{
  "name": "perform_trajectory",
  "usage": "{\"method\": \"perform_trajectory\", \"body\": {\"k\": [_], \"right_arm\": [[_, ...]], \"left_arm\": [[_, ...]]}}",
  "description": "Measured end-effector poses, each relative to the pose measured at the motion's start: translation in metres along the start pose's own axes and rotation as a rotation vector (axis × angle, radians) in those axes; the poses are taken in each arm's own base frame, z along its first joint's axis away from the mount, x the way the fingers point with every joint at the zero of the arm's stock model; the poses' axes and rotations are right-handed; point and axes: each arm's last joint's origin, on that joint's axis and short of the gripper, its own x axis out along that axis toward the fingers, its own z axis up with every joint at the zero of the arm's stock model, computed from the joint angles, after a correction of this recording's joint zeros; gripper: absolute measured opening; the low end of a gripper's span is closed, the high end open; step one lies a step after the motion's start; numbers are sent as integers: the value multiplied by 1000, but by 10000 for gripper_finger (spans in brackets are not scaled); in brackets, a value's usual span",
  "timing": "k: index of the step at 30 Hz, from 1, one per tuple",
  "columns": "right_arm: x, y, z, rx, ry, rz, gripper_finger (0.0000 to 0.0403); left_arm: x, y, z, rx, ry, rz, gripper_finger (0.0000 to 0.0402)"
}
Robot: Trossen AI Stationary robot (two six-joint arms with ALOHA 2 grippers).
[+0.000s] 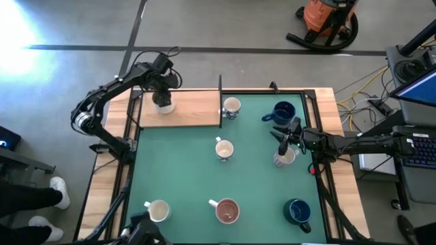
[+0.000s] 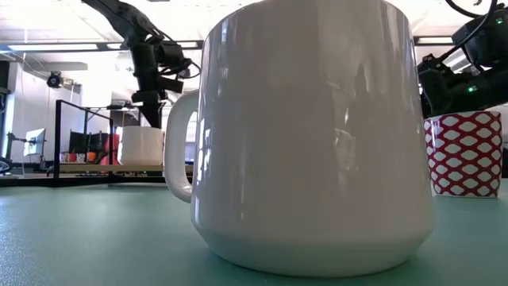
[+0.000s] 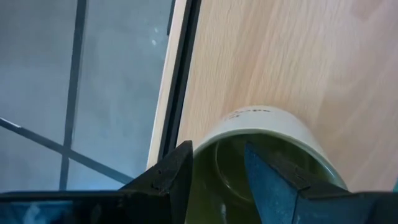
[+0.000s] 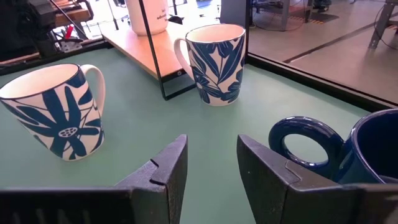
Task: Place coffee mugs
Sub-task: Put the white-green mug on the shelf
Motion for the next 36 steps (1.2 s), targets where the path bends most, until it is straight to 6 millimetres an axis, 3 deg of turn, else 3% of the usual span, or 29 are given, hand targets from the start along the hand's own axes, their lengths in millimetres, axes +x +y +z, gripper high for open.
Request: {"method": "perform_trajectory", "body": {"k": [15, 25, 36], "right_arm": [[0, 0, 0, -1, 0, 0, 128], [0, 0, 0, -1, 0, 0, 128], [0, 0, 0, -1, 0, 0, 128]], "left_arm": [[7, 2, 8, 32, -43, -1, 129], [2, 0, 4, 17, -14, 5, 129], [14, 1, 5, -7, 53, 27, 129]]}}
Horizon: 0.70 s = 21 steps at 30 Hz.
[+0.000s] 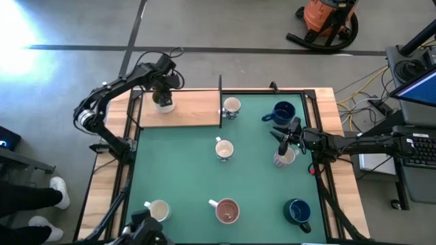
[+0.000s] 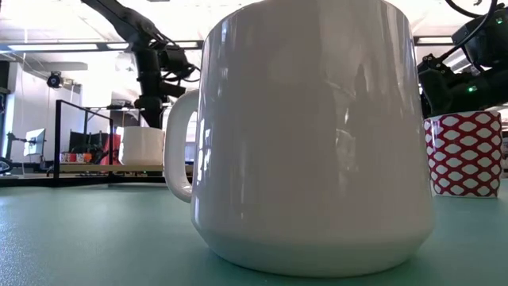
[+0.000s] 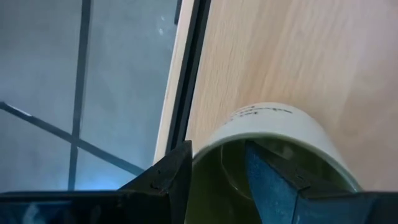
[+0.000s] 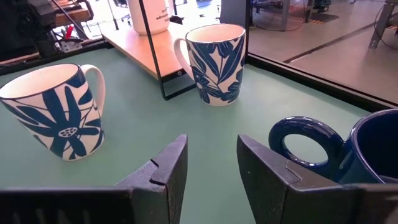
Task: Place coffee mugs
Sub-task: Put the white-green mug on the shelf
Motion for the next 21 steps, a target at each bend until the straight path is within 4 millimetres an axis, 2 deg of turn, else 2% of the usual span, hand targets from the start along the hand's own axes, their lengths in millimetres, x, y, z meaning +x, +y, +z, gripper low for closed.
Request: {"method": "perform_trajectory", "body": {"k": [8, 15, 21], "right_arm": [[0, 0, 0, 0, 0, 0, 128], [0, 0, 0, 1, 0, 0, 128], [0, 0, 0, 1, 0, 0, 128]], "left_arm": [[9, -1, -1, -56, 42, -23, 112], [9, 0, -7, -175, 93, -33, 57], [10, 7, -13, -365, 90, -26, 12]]}}
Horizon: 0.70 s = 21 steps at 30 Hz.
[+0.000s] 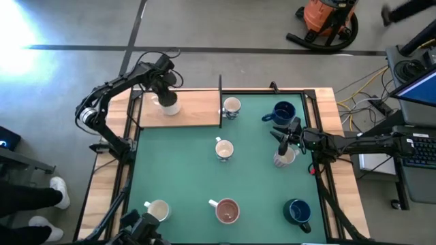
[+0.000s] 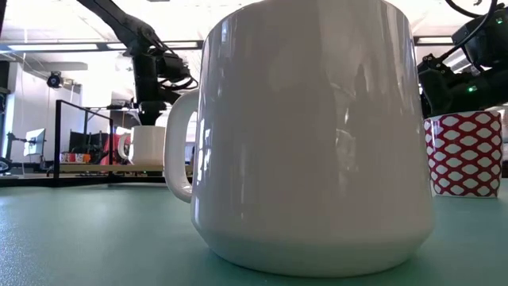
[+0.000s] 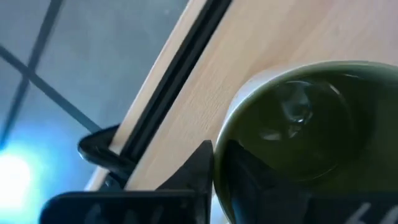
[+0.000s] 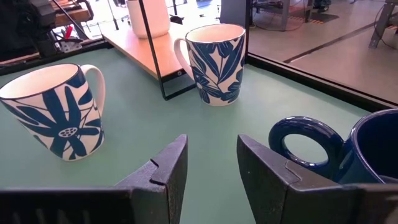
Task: Place coffee mugs
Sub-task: Put the white-green mug on the shelf
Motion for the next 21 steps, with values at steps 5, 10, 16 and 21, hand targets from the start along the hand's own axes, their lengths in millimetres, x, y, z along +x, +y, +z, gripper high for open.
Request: {"method": "perform_trajectory", "body": {"k": [5, 10, 16, 21], "right_arm": [[0, 0, 0, 0, 0, 0, 128], [0, 0, 0, 0, 0, 0, 128], [0, 0, 0, -1, 0, 1, 128], [0, 0, 0, -2, 0, 0, 128]], "left_arm": [[1, 9, -6, -126, 21, 9, 15], [0, 11, -11, -167, 64, 26, 20], [-3, 13, -15, -204, 106, 104, 20], [-3, 16, -18, -278, 133, 157, 20]]}}
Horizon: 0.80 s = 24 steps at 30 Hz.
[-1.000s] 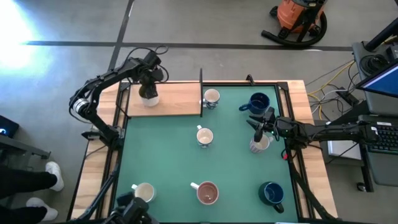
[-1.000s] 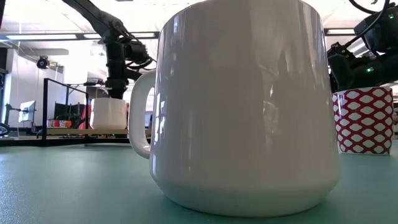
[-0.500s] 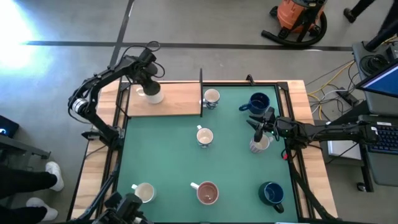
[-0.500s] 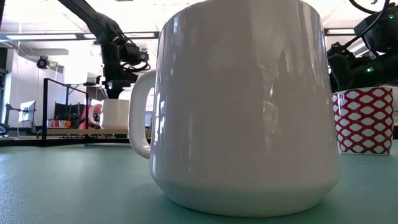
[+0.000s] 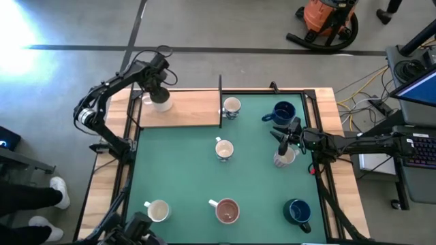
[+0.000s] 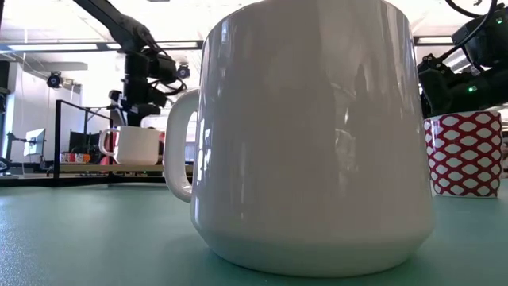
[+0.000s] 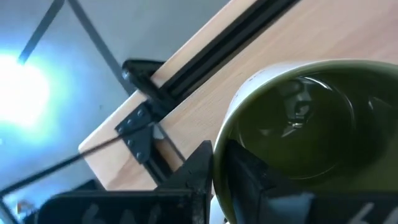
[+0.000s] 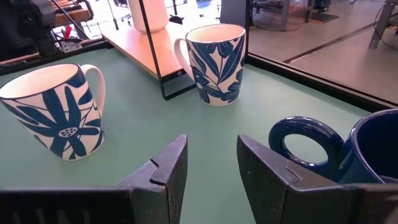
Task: Place coffee mugs
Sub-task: Put the white-green mug on the shelf
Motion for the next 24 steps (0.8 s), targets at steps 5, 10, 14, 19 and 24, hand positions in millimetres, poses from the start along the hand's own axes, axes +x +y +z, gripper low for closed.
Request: {"method": "perform_trajectory", "body": {"k": [5, 10, 14, 19, 24], "right_arm": [[0, 0, 0, 0, 0, 0, 128], [0, 0, 0, 0, 0, 0, 128], [0, 0, 0, 0, 0, 0, 128], [0, 0, 0, 0, 0, 0, 128], [0, 0, 0, 0, 0, 0, 128]], "left_arm": [[2, 4, -3, -82, 22, 2, 20], [2, 4, -3, -104, 24, 0, 22], [2, 4, -3, -115, 26, 1, 39], [2, 4, -6, -131, 57, -2, 74], [-11, 6, -9, -136, 19, -27, 99]]}}
